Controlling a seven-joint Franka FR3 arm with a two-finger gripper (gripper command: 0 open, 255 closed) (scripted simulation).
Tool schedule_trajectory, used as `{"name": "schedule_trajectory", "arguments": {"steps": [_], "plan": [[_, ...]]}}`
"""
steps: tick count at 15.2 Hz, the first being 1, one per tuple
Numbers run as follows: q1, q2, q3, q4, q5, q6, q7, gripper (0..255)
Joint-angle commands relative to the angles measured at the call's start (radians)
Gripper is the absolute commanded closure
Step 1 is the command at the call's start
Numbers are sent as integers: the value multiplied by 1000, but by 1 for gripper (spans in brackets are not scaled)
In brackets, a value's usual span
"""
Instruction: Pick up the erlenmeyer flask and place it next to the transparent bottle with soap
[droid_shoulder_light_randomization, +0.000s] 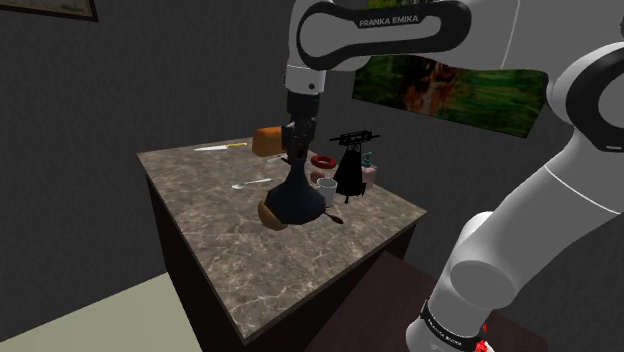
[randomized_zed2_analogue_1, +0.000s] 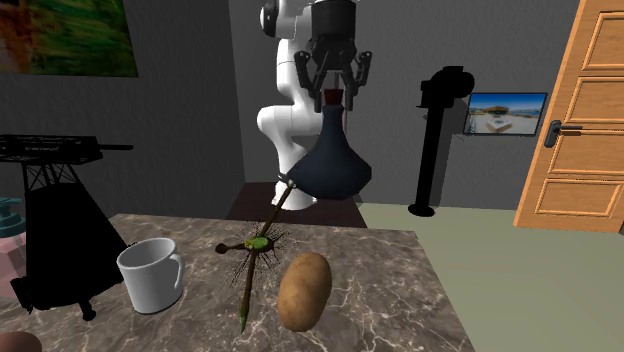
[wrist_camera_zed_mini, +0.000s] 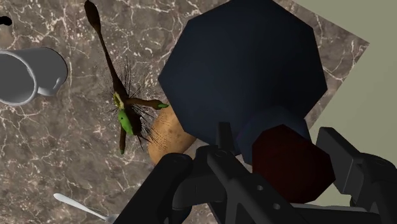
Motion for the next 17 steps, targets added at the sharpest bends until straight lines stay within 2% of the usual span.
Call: {"name": "schedule_trajectory", "arguments": {"steps": [1,17], "plan": [[-1,3,-2,33,-1,-28,0,255],[-5,53,-5,300,-10,-245,13,255]]}}
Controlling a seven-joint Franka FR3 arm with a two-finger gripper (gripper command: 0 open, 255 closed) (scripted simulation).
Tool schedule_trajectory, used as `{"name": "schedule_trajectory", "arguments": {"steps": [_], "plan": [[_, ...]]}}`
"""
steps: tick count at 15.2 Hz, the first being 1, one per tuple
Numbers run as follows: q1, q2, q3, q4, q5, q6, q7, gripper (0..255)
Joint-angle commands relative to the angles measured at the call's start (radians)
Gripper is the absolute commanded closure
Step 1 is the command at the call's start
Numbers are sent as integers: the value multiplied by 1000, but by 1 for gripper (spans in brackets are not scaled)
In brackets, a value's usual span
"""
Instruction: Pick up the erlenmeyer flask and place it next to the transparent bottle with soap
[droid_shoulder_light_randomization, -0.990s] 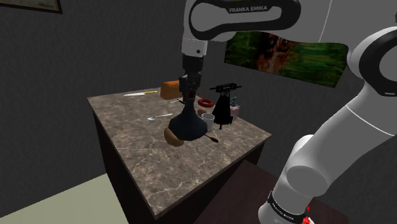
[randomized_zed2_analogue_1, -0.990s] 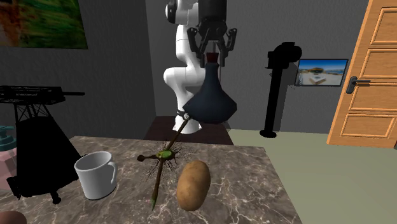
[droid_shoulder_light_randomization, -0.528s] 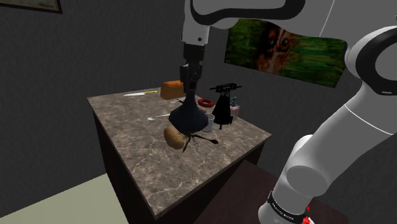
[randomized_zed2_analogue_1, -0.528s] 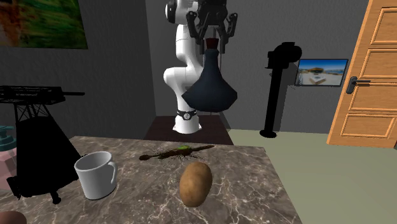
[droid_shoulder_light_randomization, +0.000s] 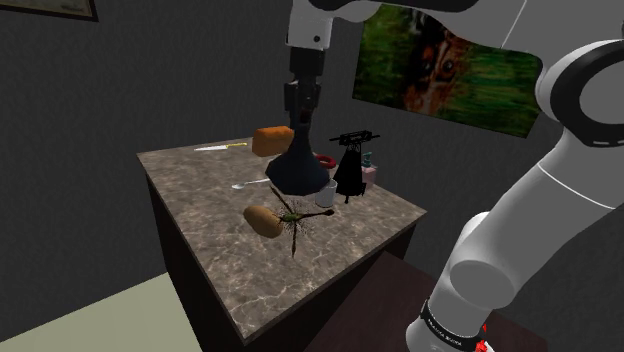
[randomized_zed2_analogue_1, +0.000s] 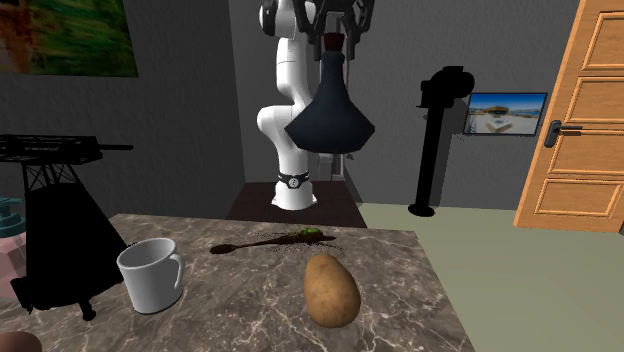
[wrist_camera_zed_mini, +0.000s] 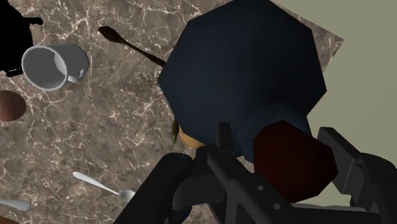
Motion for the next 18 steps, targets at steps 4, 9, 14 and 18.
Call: {"name": "schedule_trajectory", "arguments": {"steps": [4,9,14,18], "plan": [[-26,-28,-48,-8,-11,-22,-72,255],[-67,-65,-132,-44,-36,-29,-197,255],[-109,-76,-217,-51,-67,-36,-321,255],[-142,-65,-286,-37,-91,-40,-422,255]]}}
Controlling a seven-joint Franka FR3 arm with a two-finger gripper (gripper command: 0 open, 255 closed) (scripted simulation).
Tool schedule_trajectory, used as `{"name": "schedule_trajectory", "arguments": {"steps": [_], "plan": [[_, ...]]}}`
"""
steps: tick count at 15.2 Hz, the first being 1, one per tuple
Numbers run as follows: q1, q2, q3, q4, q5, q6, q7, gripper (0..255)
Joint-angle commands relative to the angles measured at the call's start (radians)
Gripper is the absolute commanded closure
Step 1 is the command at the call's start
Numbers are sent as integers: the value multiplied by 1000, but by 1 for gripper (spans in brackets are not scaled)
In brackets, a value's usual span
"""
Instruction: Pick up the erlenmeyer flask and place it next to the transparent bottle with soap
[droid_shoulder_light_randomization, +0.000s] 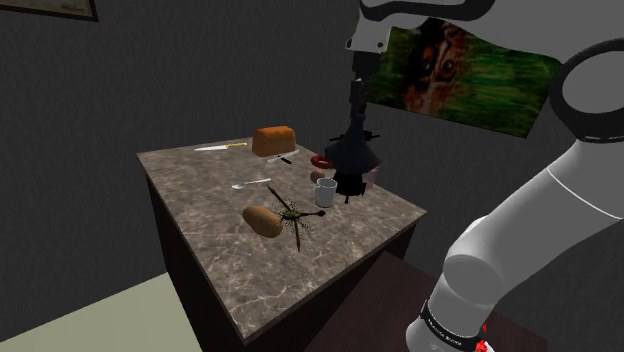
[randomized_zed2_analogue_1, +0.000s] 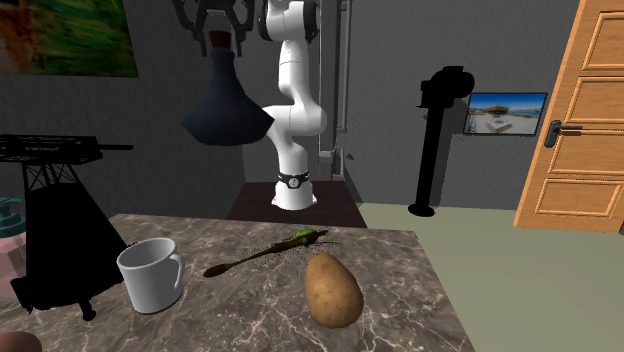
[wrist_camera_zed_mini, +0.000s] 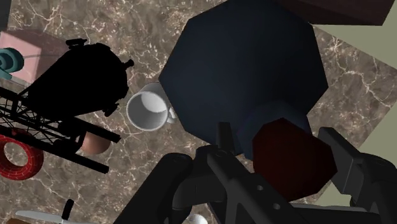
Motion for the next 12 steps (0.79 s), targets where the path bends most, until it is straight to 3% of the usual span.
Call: {"name": "schedule_trajectory", "arguments": {"steps": [1,12], "plan": [[-16,7,-34,6,-11,2,-51,255],[-108,143,-227,154,-35,-9,-341,255]]}}
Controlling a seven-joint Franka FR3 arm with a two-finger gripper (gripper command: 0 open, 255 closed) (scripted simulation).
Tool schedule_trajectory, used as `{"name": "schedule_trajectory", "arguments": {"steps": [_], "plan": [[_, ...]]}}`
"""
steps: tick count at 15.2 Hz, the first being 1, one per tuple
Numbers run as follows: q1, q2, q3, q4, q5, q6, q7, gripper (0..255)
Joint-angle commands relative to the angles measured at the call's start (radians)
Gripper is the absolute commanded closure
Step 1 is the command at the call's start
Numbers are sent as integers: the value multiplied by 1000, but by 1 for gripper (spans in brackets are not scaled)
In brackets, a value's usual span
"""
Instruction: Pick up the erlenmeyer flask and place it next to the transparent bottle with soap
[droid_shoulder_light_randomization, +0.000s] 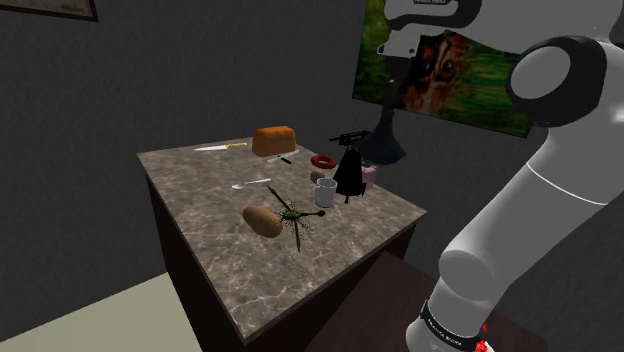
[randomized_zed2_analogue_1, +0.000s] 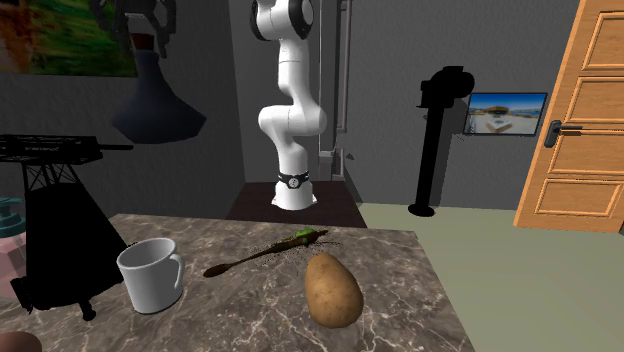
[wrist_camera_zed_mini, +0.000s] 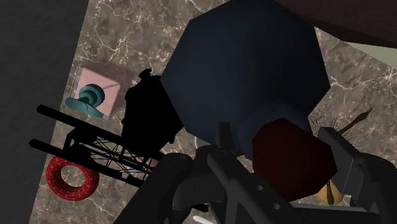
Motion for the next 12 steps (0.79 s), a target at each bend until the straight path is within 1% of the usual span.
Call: {"name": "schedule_trajectory", "arguments": {"steps": [1,7,9,10,12], "plan": [[-19,33,-36,37,3,-3,-58,255],[-86,183,-142,198,49,-25,-232,255],[-117,247,-175,267,77,-39,-292,255],[-148,306,-203,335,107,-55,-343,255],[-146,290,-196,288,98,-22,-338,255]]}}
